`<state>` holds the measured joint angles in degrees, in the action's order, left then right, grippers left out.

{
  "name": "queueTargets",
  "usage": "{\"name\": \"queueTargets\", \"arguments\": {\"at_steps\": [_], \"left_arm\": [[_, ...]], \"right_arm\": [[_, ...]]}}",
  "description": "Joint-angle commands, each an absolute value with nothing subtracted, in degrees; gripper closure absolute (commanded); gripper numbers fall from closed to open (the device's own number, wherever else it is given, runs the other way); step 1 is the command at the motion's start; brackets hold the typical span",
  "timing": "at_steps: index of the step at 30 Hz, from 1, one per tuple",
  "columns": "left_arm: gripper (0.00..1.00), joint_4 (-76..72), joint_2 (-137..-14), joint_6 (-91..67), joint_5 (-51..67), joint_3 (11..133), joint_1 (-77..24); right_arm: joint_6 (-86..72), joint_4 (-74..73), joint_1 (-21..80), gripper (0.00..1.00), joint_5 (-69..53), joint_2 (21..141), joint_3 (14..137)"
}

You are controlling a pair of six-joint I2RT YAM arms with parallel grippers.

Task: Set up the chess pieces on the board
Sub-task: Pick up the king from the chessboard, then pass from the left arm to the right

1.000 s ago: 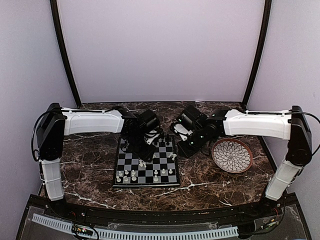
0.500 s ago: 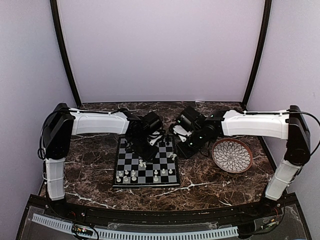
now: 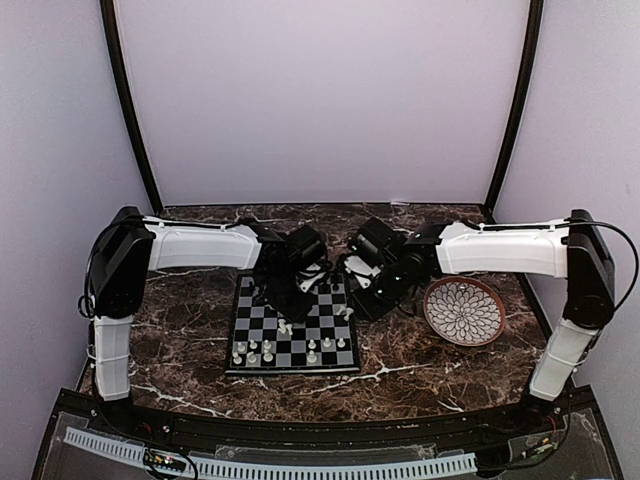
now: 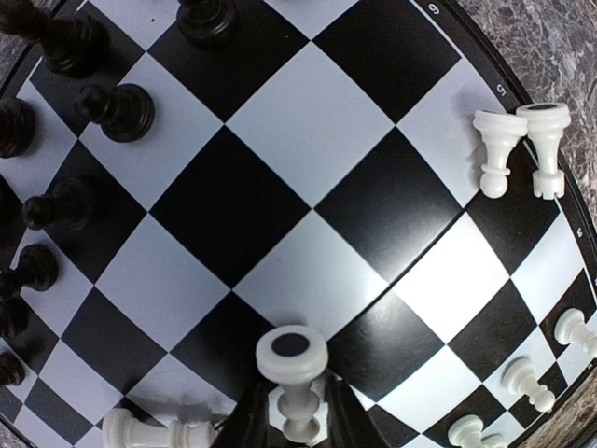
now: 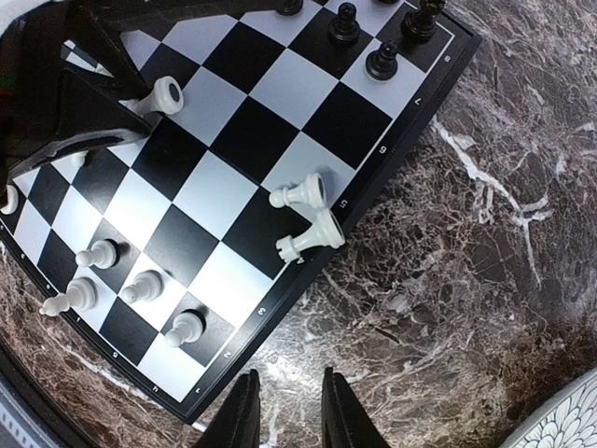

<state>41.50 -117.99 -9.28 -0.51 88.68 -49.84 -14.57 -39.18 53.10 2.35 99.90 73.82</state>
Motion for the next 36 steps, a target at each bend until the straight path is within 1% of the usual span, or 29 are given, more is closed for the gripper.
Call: {"name": "queueTargets", "arguments": {"at_steps": [1, 4, 10, 13, 16, 20, 25, 28, 29, 33, 36], "left_arm": [[0.80, 44.37, -116.40, -8.00, -0.34, 88.85, -50.12], [0.84, 44.33, -112.87, -7.15, 2.36, 88.51, -50.10], [0.88, 44.86, -107.38, -5.82, 7.19, 88.49, -49.69], [0.89, 44.19, -105.29, -5.37, 12.90, 87.37, -48.80], [0.89, 43.01, -102.24, -4.18, 15.71, 86.12, -48.20], [0.89, 42.10, -99.70, -2.73, 18.76, 84.66, -48.25], [0.89, 40.30, -96.91, -2.82, 19.89, 83.01, -48.28], [0.89, 39.82, -96.49, -2.81, 20.10, 82.99, -48.30], [0.89, 39.86, -96.52, -2.86, 20.05, 83.07, -48.33], [0.88, 39.66, -96.58, -2.92, 20.31, 83.54, -48.33], [0.88, 38.86, -96.58, -3.24, 20.73, 83.81, -48.35]], "right_arm": [[-13.60, -37.88, 52.67, 0.75, 2.23, 100.67, 74.75], [-13.37, -37.10, 52.10, 0.76, 1.54, 100.72, 74.54], [-13.32, -34.98, 50.54, 0.76, -2.01, 100.37, 75.02], [-12.81, -34.31, 50.15, 0.76, -3.84, 100.39, 75.83], [-13.56, -32.53, 49.38, 0.76, -8.46, 99.92, 76.32], [-18.36, -28.47, 46.18, 0.75, -16.58, 98.88, 75.87], [-27.49, -17.80, 39.87, 0.62, -35.69, 98.98, 72.35], [-33.03, -10.34, 38.42, 0.54, -46.74, 100.84, 70.12], [-34.45, -8.50, 38.45, 0.51, -48.97, 101.33, 69.66], [-41.14, -0.59, 38.50, 0.48, -53.78, 101.81, 67.62], [-41.74, -0.31, 38.79, 0.47, -55.46, 102.86, 68.60]]}}
